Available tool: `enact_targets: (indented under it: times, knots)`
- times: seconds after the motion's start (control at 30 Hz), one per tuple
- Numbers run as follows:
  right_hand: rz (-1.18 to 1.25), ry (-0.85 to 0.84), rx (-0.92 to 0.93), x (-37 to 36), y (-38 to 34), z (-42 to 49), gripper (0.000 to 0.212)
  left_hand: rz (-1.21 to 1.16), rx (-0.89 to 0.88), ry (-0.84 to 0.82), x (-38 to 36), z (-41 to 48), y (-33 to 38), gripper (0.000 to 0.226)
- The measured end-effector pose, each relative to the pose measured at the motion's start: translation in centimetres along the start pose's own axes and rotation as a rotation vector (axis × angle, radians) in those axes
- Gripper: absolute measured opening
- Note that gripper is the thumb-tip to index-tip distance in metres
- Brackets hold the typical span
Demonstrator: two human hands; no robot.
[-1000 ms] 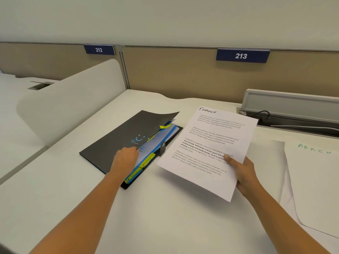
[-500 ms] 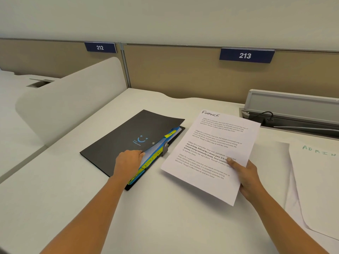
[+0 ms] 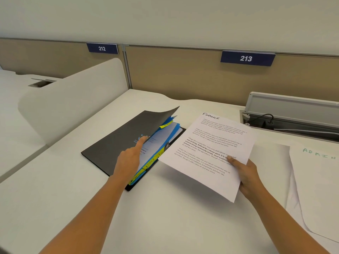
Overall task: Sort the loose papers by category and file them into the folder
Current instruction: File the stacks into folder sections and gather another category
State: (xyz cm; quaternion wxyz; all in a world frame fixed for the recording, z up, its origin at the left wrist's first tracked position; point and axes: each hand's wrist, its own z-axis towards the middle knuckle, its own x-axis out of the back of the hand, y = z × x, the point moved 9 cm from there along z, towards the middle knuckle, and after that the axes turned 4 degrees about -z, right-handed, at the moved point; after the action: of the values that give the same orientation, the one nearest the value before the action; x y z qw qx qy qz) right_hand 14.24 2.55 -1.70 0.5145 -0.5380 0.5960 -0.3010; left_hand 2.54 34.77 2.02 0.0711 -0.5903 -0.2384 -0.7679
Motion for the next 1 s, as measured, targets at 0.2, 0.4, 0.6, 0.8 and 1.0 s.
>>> enact_targets:
  times: [0.2,0.4,0.6,0.8,1.0]
  knots:
    - [0.027,0.081,0.025,1.1,-0.8,-0.3,0.039,0.067,-0.083,-0.006,-0.1,0.2,0.8,0.048]
    - [0.001,0.041,0.094,-0.5,-3.3,-1.3,0.032,0.043,-0.08,-0.046,0.8,0.3,1.0,0.057]
    - [-0.204,-0.198,-0.093,-5.2,-2.6,-2.4,0.026,-0.125,-0.02,-0.062,3.0,1.1,0.6,0.045]
    - [-0.335,-0.275,-0.136,-7.4,-1.8,-2.8,0.027,0.08,-0.086,-0.052,3.6,0.8,2.6,0.038]
    - [-0.43,-0.245,-0.056,-9.3,-1.5,-2.6,0.028,0.106,-0.146,-0.068,3.0,0.0,4.3,0.047]
